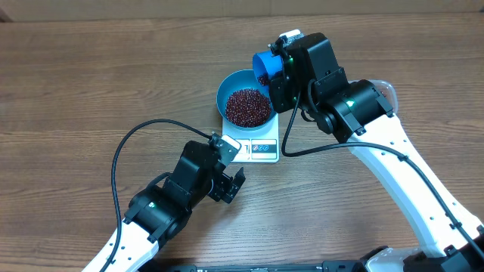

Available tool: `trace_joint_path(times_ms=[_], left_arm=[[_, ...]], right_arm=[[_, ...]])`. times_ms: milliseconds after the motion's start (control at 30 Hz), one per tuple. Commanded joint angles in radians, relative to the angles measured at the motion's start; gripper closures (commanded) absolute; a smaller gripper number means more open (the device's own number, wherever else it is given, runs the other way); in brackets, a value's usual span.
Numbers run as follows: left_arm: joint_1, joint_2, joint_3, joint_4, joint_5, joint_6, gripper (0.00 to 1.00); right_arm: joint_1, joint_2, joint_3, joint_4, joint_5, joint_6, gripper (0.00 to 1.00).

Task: Scoop item into bowl and weigh 150g on scale
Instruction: 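Hold the scoop tipped over the bowl, adding beans slowly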

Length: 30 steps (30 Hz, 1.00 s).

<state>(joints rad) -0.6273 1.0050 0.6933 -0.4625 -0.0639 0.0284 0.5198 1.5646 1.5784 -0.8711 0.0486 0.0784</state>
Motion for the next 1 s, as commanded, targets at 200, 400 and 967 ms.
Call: trace_joint_path(times_ms=[200, 400, 967], left_arm=[[0.005, -0.012, -0.006, 0.002, 0.005, -0.006, 0.00], [0.005, -0.012, -0.006, 0.002, 0.005, -0.006, 0.00], [0.005, -0.012, -0.006, 0.002, 0.005, -0.006, 0.00]], right_arm=[[0.008, 0.002, 0.031, -0.002, 0.033, -0.001, 0.96], [0.007, 0.002, 0.031, 0.000, 0.041, -0.007, 0.96], [0.002, 0.002, 0.031, -0.005, 0.049, -0.030, 0.96]])
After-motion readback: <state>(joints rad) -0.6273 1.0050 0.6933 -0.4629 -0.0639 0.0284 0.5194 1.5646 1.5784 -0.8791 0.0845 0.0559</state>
